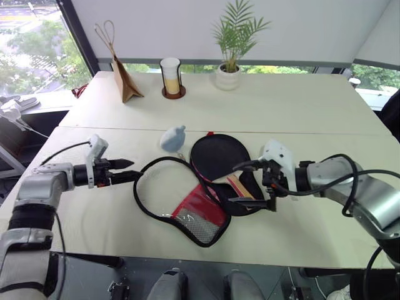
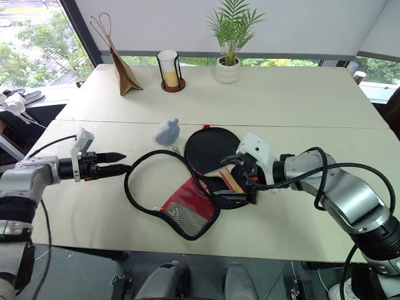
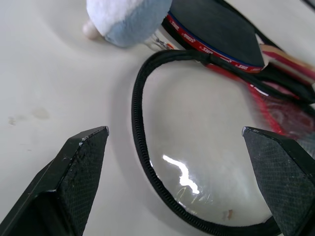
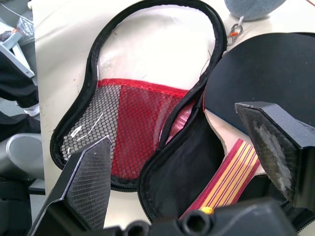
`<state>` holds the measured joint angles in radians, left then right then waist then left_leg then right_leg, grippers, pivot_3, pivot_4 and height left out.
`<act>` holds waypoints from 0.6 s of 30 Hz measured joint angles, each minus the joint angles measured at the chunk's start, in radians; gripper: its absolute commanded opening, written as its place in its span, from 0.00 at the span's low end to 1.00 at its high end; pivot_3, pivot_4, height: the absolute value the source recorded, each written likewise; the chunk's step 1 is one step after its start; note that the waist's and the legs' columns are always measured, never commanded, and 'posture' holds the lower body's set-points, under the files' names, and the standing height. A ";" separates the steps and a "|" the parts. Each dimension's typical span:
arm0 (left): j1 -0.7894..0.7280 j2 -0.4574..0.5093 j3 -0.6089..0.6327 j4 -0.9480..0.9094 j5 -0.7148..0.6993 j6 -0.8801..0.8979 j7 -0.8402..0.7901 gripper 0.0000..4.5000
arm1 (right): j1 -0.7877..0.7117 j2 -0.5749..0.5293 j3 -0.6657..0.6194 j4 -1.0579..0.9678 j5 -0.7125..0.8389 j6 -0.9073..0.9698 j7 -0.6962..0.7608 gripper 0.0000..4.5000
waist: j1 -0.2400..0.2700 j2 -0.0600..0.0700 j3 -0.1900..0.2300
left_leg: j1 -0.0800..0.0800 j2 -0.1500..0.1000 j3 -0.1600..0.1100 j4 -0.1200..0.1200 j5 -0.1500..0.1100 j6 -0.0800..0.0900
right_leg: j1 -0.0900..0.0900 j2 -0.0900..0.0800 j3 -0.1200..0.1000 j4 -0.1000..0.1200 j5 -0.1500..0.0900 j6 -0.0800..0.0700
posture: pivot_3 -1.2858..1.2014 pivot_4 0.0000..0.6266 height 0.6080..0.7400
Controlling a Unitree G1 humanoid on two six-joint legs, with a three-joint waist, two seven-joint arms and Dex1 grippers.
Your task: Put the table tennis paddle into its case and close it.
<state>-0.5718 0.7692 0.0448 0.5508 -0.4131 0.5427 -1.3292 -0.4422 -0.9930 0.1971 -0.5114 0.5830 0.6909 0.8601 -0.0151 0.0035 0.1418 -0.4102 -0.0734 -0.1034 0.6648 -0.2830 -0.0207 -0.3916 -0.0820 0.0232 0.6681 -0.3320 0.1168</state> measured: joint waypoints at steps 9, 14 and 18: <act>-0.025 -0.030 -0.072 0.085 0.056 -0.024 -0.101 1.00 | 0.026 -0.020 -0.116 -0.101 0.032 0.069 0.022 1.00 | 0.000 0.000 0.000 | 0.000 0.000 0.000 0.000 0.000 0.000 | 0.000 0.000 0.000 0.000 0.000 0.000 | 0.52 0.24 1.00; -0.020 -0.041 -0.072 0.086 0.066 -0.019 -0.122 0.73 | 0.026 -0.030 -0.158 -0.116 0.039 0.090 0.033 1.00 | 0.001 0.000 0.000 | 0.000 0.000 0.000 0.000 0.000 0.000 | 0.000 0.000 0.000 0.000 0.000 0.000 | 0.52 0.24 1.00; 0.004 -0.056 -0.072 0.058 0.050 0.039 -0.146 0.28 | 0.029 -0.043 -0.168 -0.113 0.025 0.090 0.033 1.00 | 0.000 0.000 0.000 | 0.000 0.000 0.000 0.000 0.000 0.000 | 0.000 0.000 0.000 0.001 0.000 0.000 | 0.52 0.24 1.00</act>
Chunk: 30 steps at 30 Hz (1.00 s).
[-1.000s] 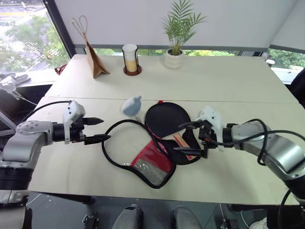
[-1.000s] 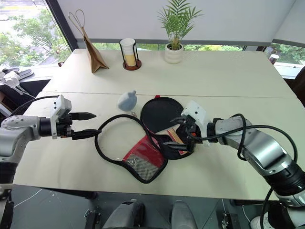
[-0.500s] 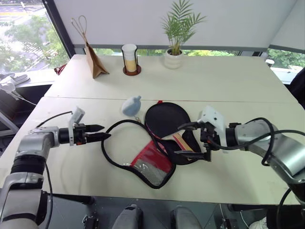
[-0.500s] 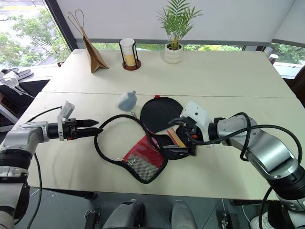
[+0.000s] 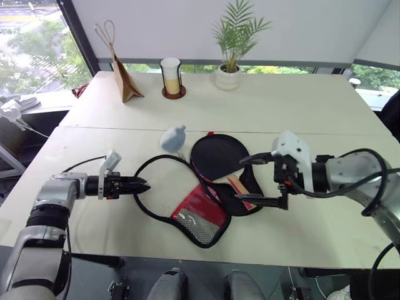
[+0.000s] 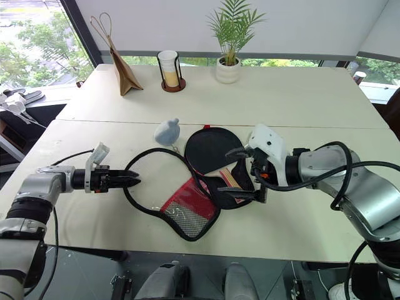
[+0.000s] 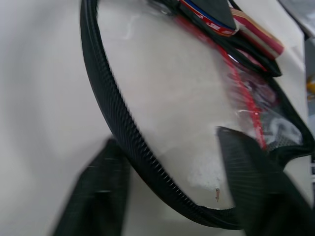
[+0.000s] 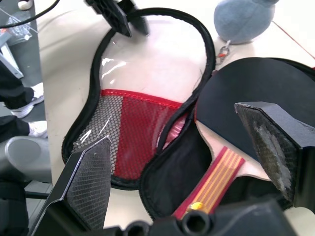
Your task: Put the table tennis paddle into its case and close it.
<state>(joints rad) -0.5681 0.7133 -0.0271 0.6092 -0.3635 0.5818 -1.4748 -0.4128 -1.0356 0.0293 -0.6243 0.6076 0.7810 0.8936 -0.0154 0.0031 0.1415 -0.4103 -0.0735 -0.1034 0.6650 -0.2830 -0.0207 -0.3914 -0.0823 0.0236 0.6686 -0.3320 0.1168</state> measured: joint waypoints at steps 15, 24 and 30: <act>-0.062 -0.094 0.161 -0.254 -0.294 0.509 0.157 0.02 | 0.022 -0.007 -0.067 0.073 -0.053 -0.008 -0.004 1.00 | 0.002 0.000 0.000 | 0.000 0.000 0.000 0.001 0.000 0.000 | 0.000 0.000 0.000 0.001 0.000 0.000 | 0.52 0.24 1.00; -0.197 -0.320 0.344 -0.175 -0.396 0.781 0.540 0.02 | 0.032 -0.024 -0.137 0.100 -0.082 -0.023 -0.014 1.00 | 0.003 -0.002 0.000 | 0.000 0.000 0.000 0.003 0.000 0.000 | 0.000 0.000 0.000 0.004 0.000 0.000 | 0.52 0.24 1.00; -0.283 -0.430 0.385 -0.096 -0.399 0.779 0.704 0.22 | 0.032 -0.021 -0.197 0.101 -0.073 -0.004 -0.031 1.00 | 0.004 -0.002 0.000 | 0.000 -0.001 0.000 0.003 0.000 -0.001 | 0.000 0.000 0.000 0.004 0.000 0.000 | 0.52 0.24 1.00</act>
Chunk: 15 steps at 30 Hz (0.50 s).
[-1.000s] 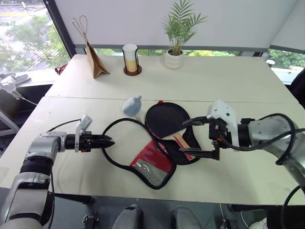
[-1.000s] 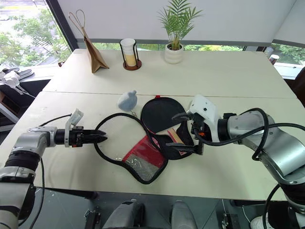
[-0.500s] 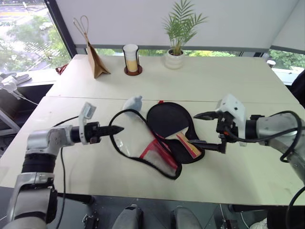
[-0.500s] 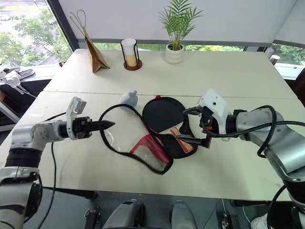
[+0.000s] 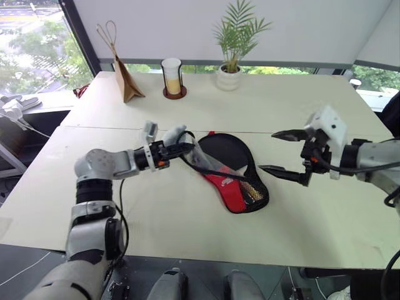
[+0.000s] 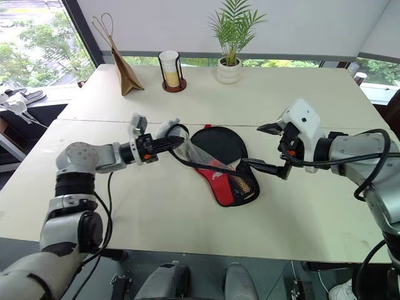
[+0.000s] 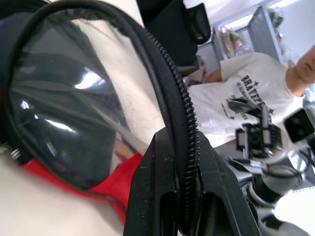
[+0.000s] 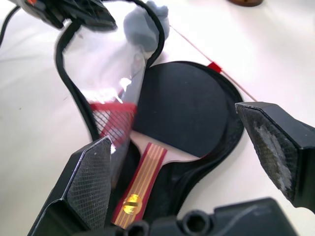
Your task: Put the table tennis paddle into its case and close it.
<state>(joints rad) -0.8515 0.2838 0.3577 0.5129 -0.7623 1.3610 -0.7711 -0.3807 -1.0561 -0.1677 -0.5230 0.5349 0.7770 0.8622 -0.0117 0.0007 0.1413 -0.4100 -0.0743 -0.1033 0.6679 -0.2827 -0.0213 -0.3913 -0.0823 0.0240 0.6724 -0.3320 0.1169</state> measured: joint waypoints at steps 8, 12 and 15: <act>-0.029 -0.039 0.011 0.023 -0.009 -0.001 0.078 0.99 | 0.016 -0.010 -0.065 0.000 -0.001 0.020 -0.013 1.00 | 0.000 0.000 0.000 | 0.000 0.000 0.000 -0.001 0.000 -0.001 | -0.001 0.000 0.000 0.000 0.000 0.000 | 0.52 0.24 1.00; -0.083 -0.100 0.014 0.071 -0.008 -0.111 0.095 0.99 | 0.024 -0.025 -0.108 0.007 -0.001 0.027 -0.020 1.00 | 0.014 -0.001 0.001 | 0.000 -0.001 0.000 0.000 0.000 -0.001 | 0.001 -0.001 0.000 -0.001 0.000 0.000 | 0.52 0.24 1.00; -0.127 -0.146 0.021 0.113 -0.009 -0.178 0.102 0.99 | 0.030 -0.025 -0.117 0.006 0.000 0.033 -0.022 1.00 | 0.020 -0.001 0.001 | 0.000 -0.001 0.001 0.000 0.000 -0.001 | 0.000 -0.001 0.000 -0.002 0.000 0.000 | 0.52 0.24 1.00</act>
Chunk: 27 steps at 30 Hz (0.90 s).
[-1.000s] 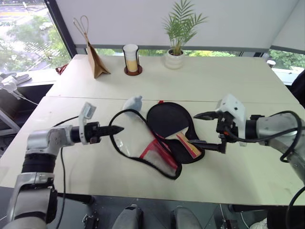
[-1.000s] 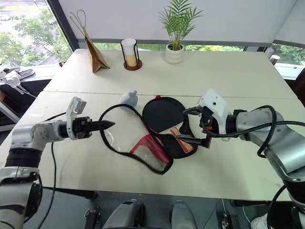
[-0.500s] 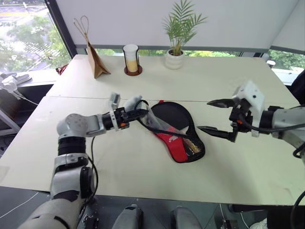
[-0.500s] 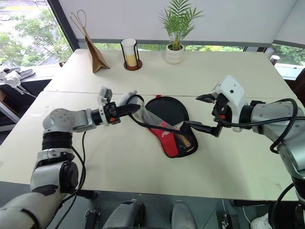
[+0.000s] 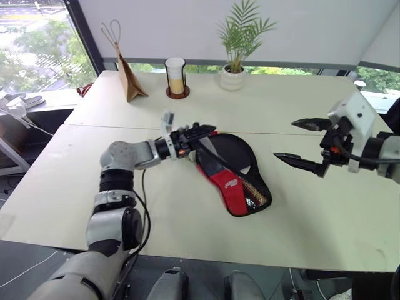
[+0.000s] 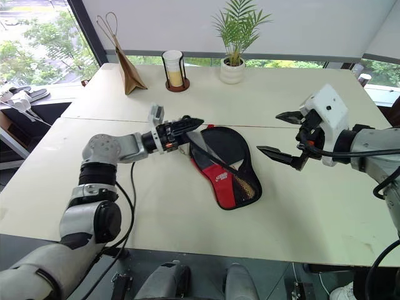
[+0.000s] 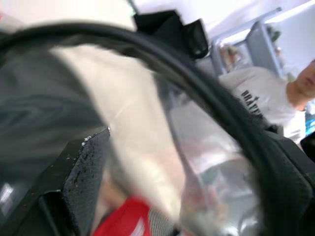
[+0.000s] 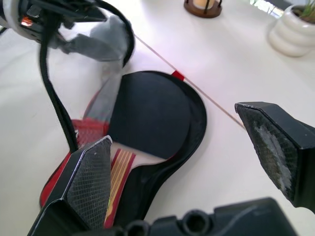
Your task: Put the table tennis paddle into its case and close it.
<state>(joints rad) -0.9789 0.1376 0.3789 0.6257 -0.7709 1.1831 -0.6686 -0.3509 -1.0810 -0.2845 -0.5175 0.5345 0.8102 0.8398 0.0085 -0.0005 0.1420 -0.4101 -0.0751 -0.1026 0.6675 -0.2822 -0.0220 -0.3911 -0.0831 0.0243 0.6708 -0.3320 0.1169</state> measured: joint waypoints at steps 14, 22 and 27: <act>-0.140 -0.105 0.025 0.116 -0.017 -0.115 0.001 0.99 | 0.019 0.001 -0.010 -0.029 0.005 0.034 -0.028 1.00 | -0.008 -0.002 0.002 | 0.000 0.000 0.001 -0.001 0.000 0.000 | -0.001 0.001 0.000 0.001 0.000 0.000 | 0.52 0.24 1.00; -0.036 0.093 -0.111 -0.130 0.027 -0.179 -0.156 0.99 | -0.008 0.027 0.001 -0.025 0.011 0.025 -0.068 1.00 | -0.025 -0.002 0.001 | 0.000 0.001 0.000 -0.003 0.000 -0.001 | -0.002 0.001 0.001 0.001 0.000 0.000 | 0.52 0.24 1.00; 0.087 0.266 -0.241 -0.324 0.099 -0.292 -0.320 0.99 | -0.033 0.117 0.081 0.017 -0.012 -0.001 -0.114 1.00 | -0.022 -0.002 0.001 | 0.001 0.001 0.000 -0.002 0.001 -0.001 | -0.001 0.001 0.001 0.001 0.000 0.000 | 0.52 0.24 1.00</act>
<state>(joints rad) -0.8919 0.4036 0.1378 0.3015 -0.6719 0.8912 -0.9885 -0.3840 -0.9643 -0.2039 -0.5003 0.5224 0.8097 0.7258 -0.0130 -0.0028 0.1434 -0.4092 -0.0743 -0.1027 0.6660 -0.2815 -0.0235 -0.3924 -0.0823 0.0258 0.6716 -0.3319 0.1168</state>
